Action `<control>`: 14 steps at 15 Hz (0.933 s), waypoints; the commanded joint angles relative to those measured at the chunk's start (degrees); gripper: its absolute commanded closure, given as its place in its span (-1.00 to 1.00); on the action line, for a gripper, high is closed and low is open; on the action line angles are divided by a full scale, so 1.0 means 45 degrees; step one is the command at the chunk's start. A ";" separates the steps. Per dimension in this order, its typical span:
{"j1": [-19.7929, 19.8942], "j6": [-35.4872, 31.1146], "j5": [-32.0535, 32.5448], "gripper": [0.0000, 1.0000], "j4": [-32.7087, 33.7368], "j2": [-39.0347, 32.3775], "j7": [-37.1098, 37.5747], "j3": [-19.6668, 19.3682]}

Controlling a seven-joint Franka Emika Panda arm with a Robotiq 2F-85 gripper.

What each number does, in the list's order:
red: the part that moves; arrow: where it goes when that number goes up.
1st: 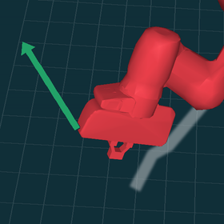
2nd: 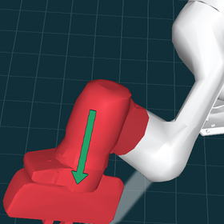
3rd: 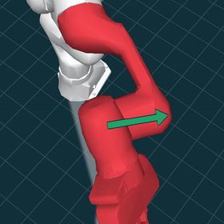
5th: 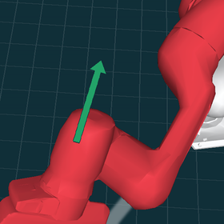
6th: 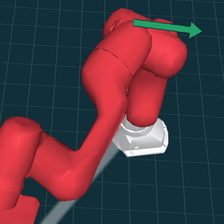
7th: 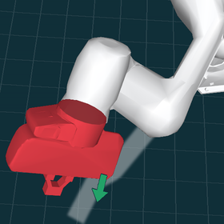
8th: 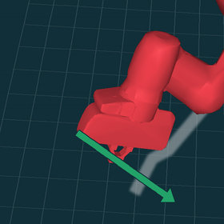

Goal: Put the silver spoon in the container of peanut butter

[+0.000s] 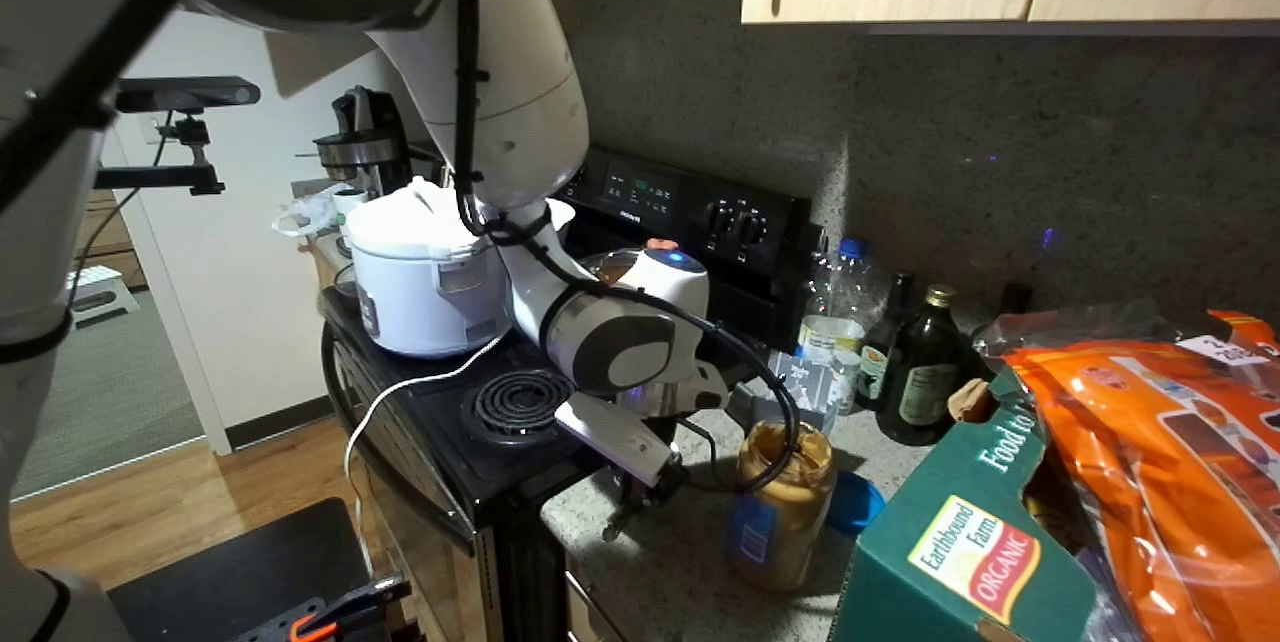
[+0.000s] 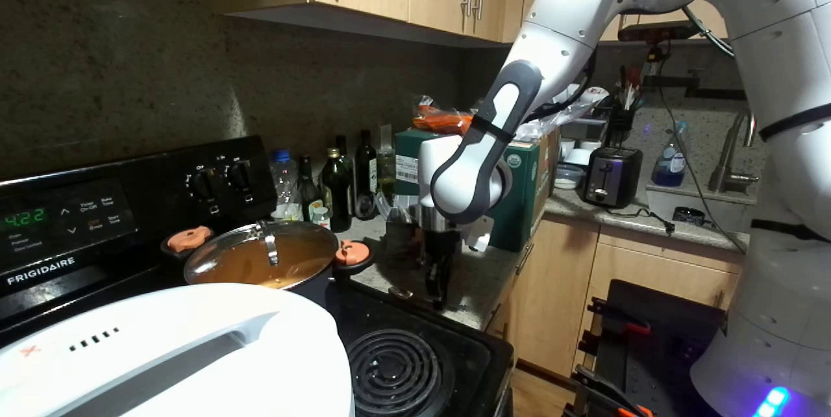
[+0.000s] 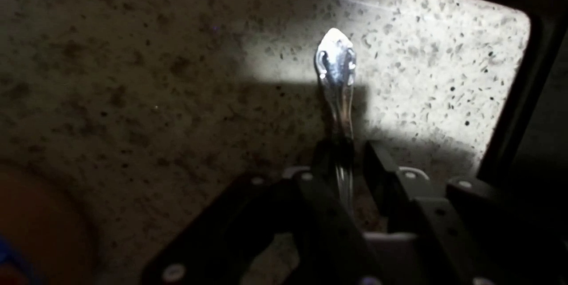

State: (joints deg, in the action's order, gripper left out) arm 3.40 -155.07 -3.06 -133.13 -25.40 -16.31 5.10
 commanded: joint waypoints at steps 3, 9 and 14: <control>-0.0105 0.0000 0.0094 0.88 -0.0125 0.0197 0.0532 0.0004; -0.0382 0.0346 0.0388 0.89 -0.0378 0.0879 0.1218 -0.0207; -0.0569 0.0732 0.0605 0.89 -0.0424 0.1511 0.1538 -0.0368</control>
State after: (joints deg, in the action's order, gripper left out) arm 2.01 -154.12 -1.99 -133.32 -22.52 -11.75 4.56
